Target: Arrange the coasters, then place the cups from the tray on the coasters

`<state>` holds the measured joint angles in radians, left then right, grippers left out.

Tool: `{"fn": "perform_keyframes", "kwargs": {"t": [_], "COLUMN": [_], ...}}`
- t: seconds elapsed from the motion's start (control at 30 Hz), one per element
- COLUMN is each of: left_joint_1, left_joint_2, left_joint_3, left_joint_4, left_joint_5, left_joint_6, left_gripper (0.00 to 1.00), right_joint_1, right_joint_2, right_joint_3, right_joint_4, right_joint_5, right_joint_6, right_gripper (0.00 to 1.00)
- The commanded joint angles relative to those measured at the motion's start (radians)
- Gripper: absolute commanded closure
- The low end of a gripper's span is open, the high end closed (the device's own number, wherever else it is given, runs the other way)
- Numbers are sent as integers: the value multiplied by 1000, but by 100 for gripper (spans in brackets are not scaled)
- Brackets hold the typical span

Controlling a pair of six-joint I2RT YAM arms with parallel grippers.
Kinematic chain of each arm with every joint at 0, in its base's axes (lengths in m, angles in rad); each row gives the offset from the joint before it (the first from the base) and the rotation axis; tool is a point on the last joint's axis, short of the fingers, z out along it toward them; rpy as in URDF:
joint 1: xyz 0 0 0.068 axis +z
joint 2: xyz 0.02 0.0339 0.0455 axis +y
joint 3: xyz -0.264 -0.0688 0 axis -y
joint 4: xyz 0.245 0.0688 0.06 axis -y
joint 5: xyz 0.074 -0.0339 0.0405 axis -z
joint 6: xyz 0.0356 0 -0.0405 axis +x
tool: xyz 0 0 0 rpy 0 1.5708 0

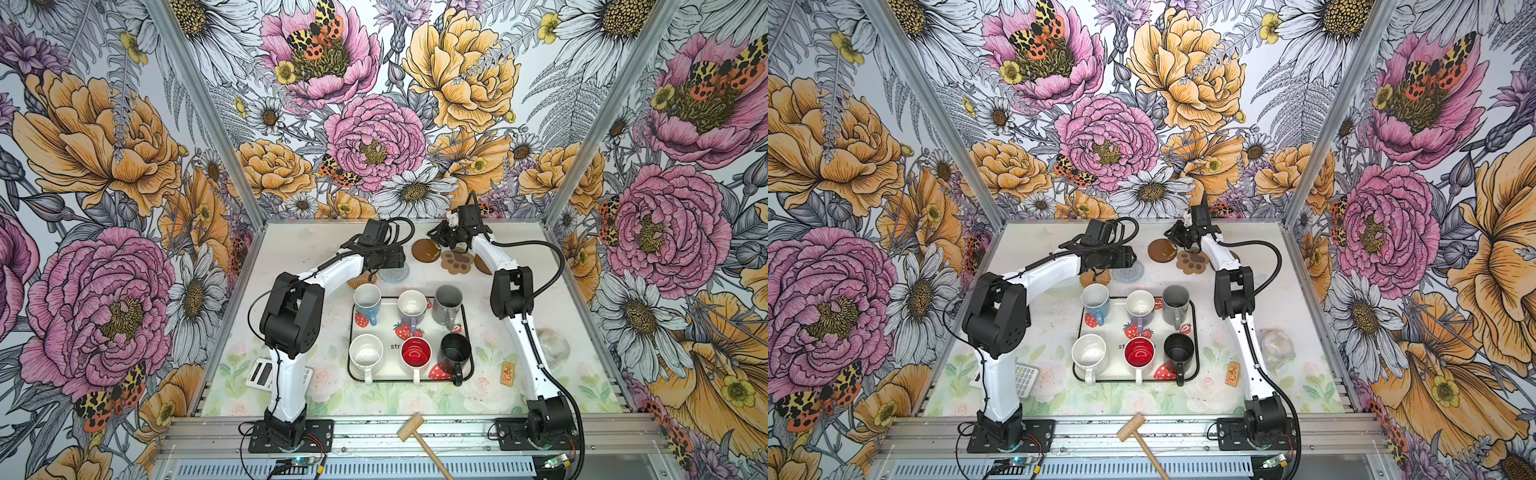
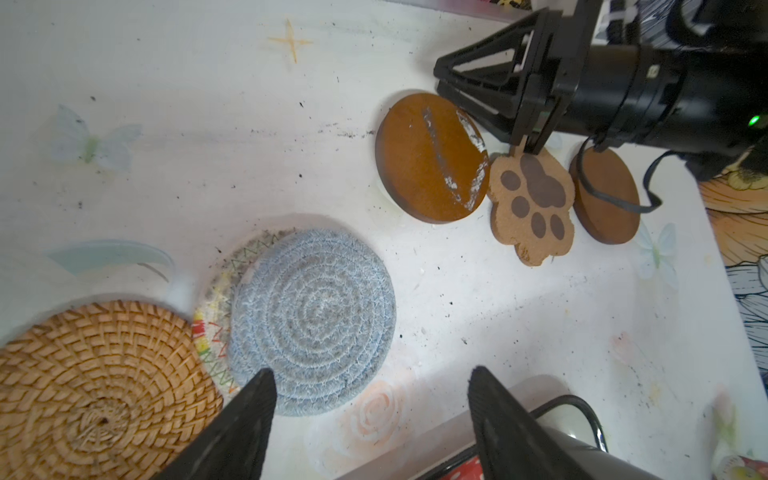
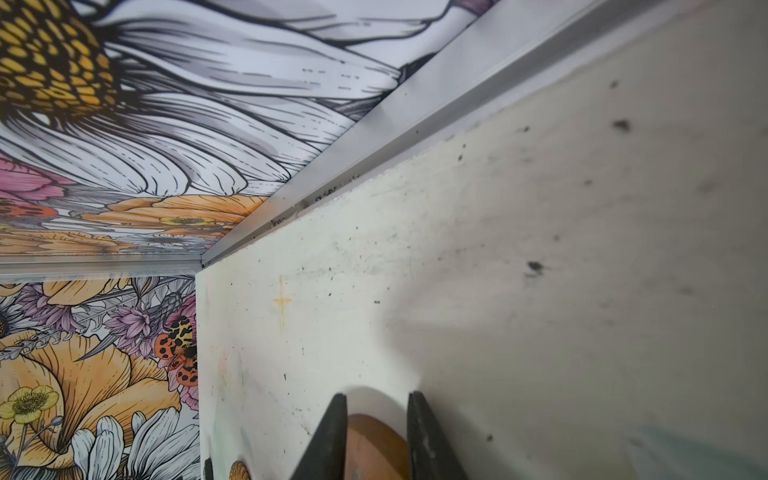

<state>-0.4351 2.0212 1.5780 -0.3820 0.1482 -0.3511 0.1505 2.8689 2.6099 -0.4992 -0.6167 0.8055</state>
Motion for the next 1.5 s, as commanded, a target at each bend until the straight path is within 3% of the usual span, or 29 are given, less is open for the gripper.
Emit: {"fn": "perform_keyframes", "kwargs": {"t": [0.0,0.33,0.47,1.03,1.47], "left_joint_1": [41,18,4,-26,-34], "left_joint_2": [78,485,597,659,616], "left_joint_3": [106,606,717,709,649], "left_joint_4": [148,166,166,151,149], "left_joint_5": [85,194,238,195,213], "left_joint_6": [-28,-35,-75,-60,-58], "left_gripper": [25,25,26,26,26], "right_joint_1": [7,7,7,0,0], "right_joint_2": [-30,-141,-156,-228,-292], "right_joint_3": [-76,-217,-217,-271,-340], "right_joint_4": [-13,-53,-74,-128,-128], "right_joint_5": [-19,2,-9,-4,6], "right_joint_6": [-19,-106,-122,-172,-197], "right_gripper": [75,76,76,76,76]}}
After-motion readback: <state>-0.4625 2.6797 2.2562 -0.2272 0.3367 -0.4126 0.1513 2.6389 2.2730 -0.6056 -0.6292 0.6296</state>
